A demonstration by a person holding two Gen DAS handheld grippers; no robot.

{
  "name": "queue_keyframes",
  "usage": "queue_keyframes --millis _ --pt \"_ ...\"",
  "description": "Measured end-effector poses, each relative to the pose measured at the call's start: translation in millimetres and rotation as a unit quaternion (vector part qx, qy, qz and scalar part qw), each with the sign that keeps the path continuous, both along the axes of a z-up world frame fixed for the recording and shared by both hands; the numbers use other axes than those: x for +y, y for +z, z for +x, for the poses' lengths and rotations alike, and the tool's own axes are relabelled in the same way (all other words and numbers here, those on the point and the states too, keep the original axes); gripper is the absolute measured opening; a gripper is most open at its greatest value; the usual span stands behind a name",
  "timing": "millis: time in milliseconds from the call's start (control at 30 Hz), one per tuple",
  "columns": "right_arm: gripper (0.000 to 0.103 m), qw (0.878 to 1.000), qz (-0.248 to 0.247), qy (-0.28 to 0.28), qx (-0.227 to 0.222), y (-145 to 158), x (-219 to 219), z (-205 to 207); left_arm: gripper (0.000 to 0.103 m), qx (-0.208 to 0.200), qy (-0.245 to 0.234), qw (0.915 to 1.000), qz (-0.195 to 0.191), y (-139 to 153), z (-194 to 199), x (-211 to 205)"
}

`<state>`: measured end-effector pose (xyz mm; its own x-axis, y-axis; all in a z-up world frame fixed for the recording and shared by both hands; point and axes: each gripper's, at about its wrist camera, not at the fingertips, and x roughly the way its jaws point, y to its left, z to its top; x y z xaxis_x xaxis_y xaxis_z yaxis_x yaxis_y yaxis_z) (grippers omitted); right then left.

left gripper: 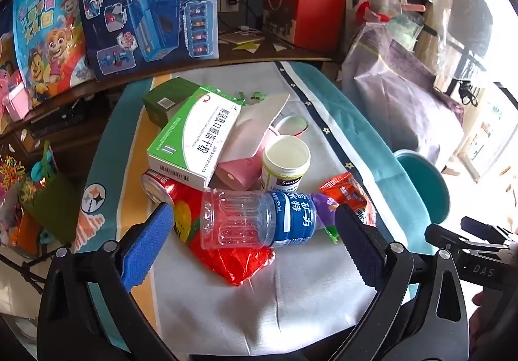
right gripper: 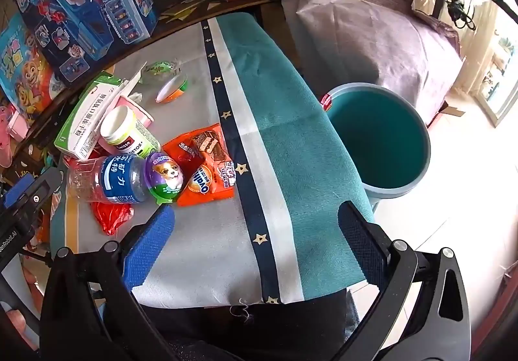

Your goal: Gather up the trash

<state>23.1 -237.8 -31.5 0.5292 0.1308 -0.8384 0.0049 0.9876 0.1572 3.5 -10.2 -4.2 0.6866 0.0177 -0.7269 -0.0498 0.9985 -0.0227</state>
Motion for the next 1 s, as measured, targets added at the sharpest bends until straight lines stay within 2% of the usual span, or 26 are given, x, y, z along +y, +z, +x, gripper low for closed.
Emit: queue_keyframes --millis 200,567,800,1000 --pt "0.097 1.000 -0.008 0.002 0.000 -1.6 4.8 -2.9 0.099 0.025 -0.006 0.9996 -0.010 -12.5 4.8 2.9" --pt "0.097 1.000 -0.011 0.000 0.008 -6.5 6.3 -0.4 0.099 0.014 -0.025 0.9996 -0.005 -11.1 5.7 5.3" --pt "0.097 1.000 -0.012 0.004 0.025 -15.1 12.7 2.4 0.099 0.027 -0.004 0.9994 -0.023 -17.3 9.5 29.5" --pt "0.097 0.999 -0.017 0.007 0.029 -17.1 16.1 2.9 0.099 0.033 -0.003 0.9991 -0.026 -20.5 10.2 33.5"
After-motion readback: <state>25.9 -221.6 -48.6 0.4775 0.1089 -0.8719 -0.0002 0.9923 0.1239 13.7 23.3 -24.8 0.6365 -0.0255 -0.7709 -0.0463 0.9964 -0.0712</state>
